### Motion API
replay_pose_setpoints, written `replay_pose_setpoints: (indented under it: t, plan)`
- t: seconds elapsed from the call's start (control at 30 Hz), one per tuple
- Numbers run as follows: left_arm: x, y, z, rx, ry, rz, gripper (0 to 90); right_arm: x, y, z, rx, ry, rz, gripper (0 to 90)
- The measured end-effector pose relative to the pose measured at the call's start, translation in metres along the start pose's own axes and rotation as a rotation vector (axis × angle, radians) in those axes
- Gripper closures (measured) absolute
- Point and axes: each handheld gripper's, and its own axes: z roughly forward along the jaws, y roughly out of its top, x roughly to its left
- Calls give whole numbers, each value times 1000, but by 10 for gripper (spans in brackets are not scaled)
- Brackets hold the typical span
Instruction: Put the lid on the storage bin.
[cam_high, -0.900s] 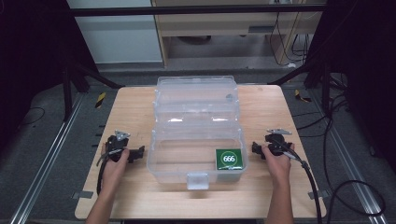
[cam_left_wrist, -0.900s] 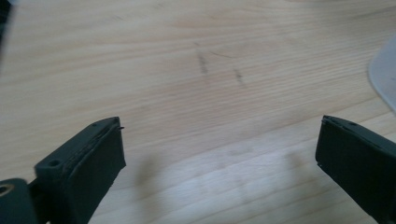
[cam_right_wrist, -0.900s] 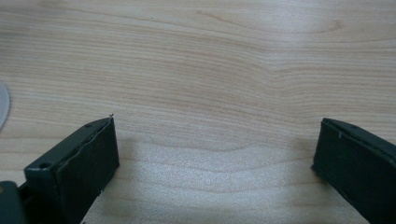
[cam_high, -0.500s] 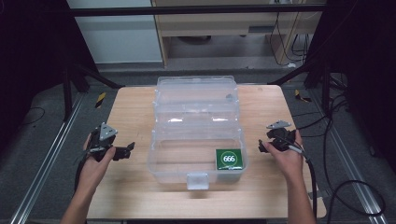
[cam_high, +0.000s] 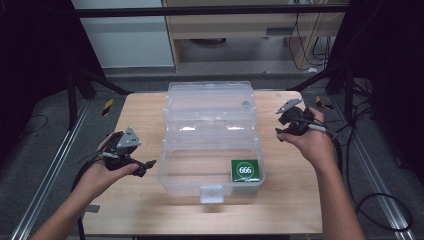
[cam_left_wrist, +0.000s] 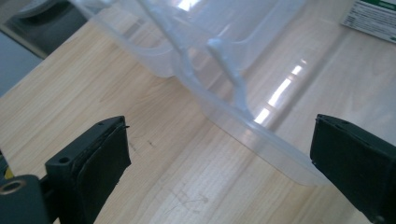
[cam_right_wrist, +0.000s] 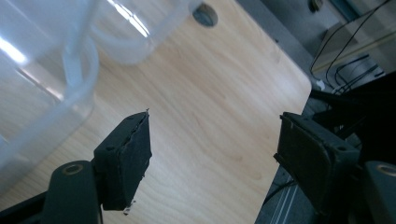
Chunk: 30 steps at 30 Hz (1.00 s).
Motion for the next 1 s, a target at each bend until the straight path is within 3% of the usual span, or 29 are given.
replay_pose_setpoints:
  t: [0.13,0.23,0.37,0.47,0.5,0.53,0.57,0.67,0.7,0.77,0.8,0.83,0.9,1.0]
  plan:
    - [-10,10,3,29,-21,62,51,-2,23,-4,-9,30,-68,300]
    - [-21,19,4,26,-42,105,51,-2,36,-8,-19,53,-100,340]
    - [-37,27,2,23,-62,165,54,-3,53,-22,-18,93,-184,400]
    - [-43,31,1,27,-96,178,59,-6,65,-29,-28,120,-223,438]
    - [-47,34,2,29,-97,187,69,-6,78,-31,-38,137,-262,461]
    - [-47,34,2,29,-97,187,72,-6,78,-31,-38,137,-262,461]
    - [-50,36,3,46,-106,194,70,-2,90,-32,-51,155,-300,477]
    - [-52,37,5,63,-123,199,69,3,99,-32,-56,170,-331,491]
    - [-51,40,8,51,-141,238,78,9,110,-32,-55,187,-356,495]
    - [-53,43,9,57,-133,238,83,10,114,-31,-58,193,-362,496]
    - [-58,44,10,92,-144,237,84,15,122,-29,-54,205,-376,501]
    - [-58,44,10,92,-144,237,83,18,126,-28,-56,212,-380,504]
    - [-59,46,12,117,-141,266,77,20,129,-27,-60,222,-387,505]
    - [-55,50,18,93,-170,259,79,30,137,-24,-49,242,-411,511]
